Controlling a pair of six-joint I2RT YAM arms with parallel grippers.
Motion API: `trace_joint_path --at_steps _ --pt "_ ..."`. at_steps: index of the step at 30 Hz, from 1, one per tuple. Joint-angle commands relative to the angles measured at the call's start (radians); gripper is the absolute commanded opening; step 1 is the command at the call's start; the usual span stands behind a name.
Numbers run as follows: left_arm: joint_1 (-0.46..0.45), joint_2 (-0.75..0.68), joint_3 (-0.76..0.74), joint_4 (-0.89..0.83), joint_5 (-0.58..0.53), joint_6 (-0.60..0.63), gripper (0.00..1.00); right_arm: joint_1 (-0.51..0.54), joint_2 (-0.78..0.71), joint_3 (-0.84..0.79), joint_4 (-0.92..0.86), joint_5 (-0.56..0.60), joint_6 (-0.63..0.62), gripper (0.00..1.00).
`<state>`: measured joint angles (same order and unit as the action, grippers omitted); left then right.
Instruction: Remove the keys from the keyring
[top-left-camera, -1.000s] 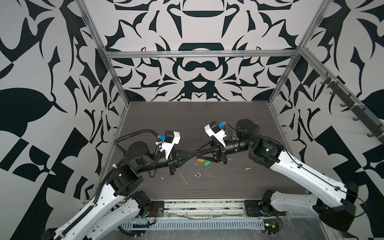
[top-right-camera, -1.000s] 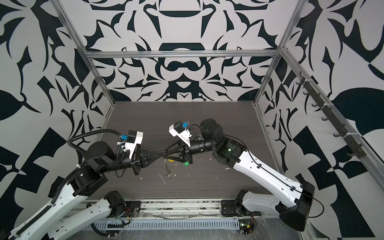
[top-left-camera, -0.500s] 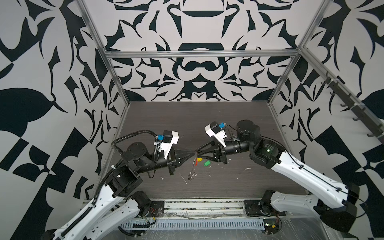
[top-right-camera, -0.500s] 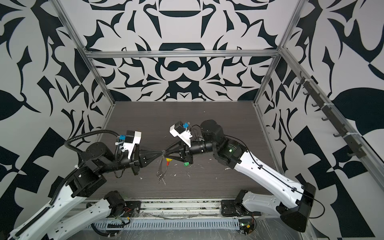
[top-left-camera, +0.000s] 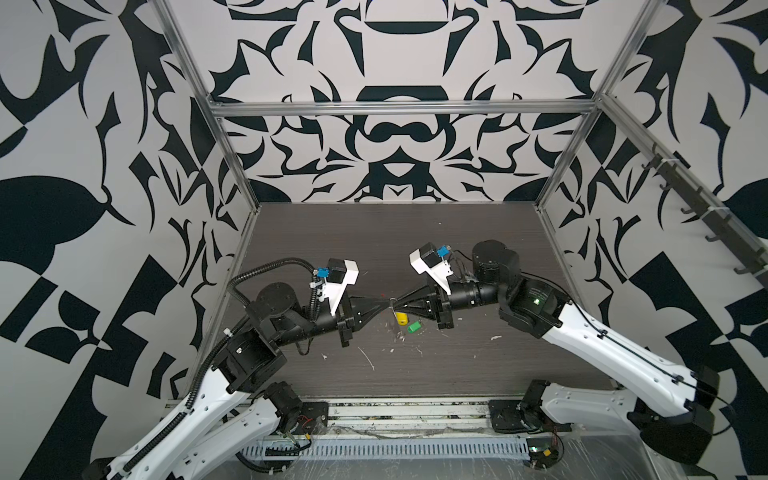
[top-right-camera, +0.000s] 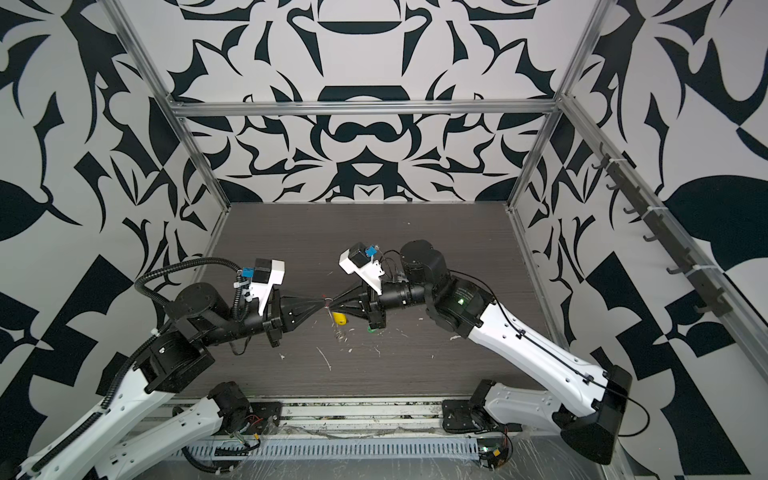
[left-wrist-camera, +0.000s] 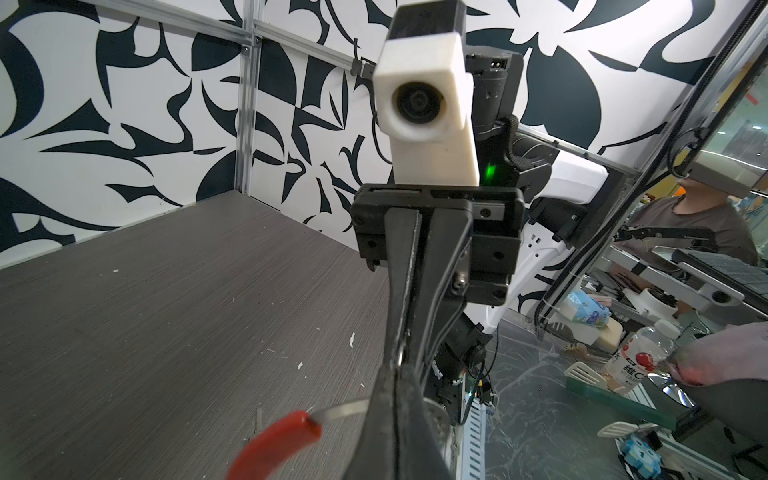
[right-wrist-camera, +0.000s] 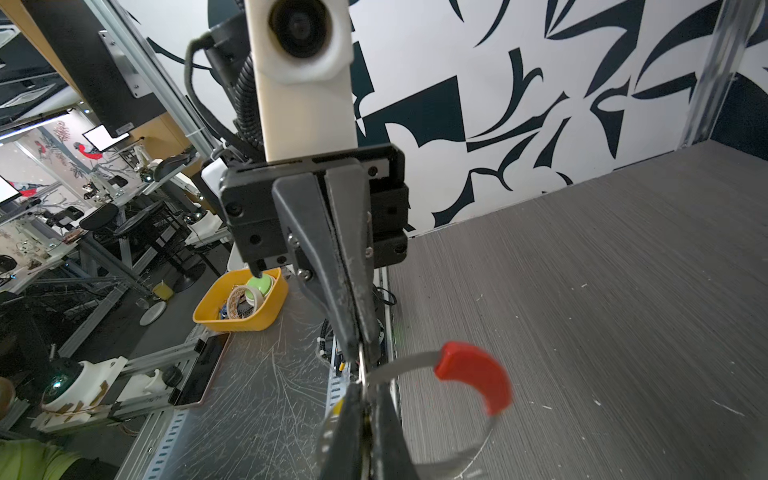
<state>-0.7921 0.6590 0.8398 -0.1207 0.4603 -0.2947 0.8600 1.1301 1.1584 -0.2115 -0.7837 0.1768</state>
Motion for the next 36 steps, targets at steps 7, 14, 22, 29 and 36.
trace_joint_path --at_steps 7,14,22,29,36 --pt "-0.001 0.063 0.118 -0.137 0.004 0.019 0.48 0.005 -0.004 0.139 -0.307 0.066 -0.159 0.00" --pt "-0.001 0.168 0.211 -0.260 0.144 0.053 0.42 0.005 0.050 0.254 -0.539 0.046 -0.281 0.00" --pt "-0.001 0.212 0.245 -0.293 0.226 0.064 0.34 0.004 0.069 0.294 -0.589 0.049 -0.315 0.00" --pt "-0.001 0.247 0.255 -0.321 0.236 0.062 0.32 0.005 0.076 0.310 -0.578 0.051 -0.310 0.00" --pt "-0.001 0.257 0.246 -0.295 0.259 0.061 0.21 0.005 0.082 0.317 -0.555 0.044 -0.297 0.00"
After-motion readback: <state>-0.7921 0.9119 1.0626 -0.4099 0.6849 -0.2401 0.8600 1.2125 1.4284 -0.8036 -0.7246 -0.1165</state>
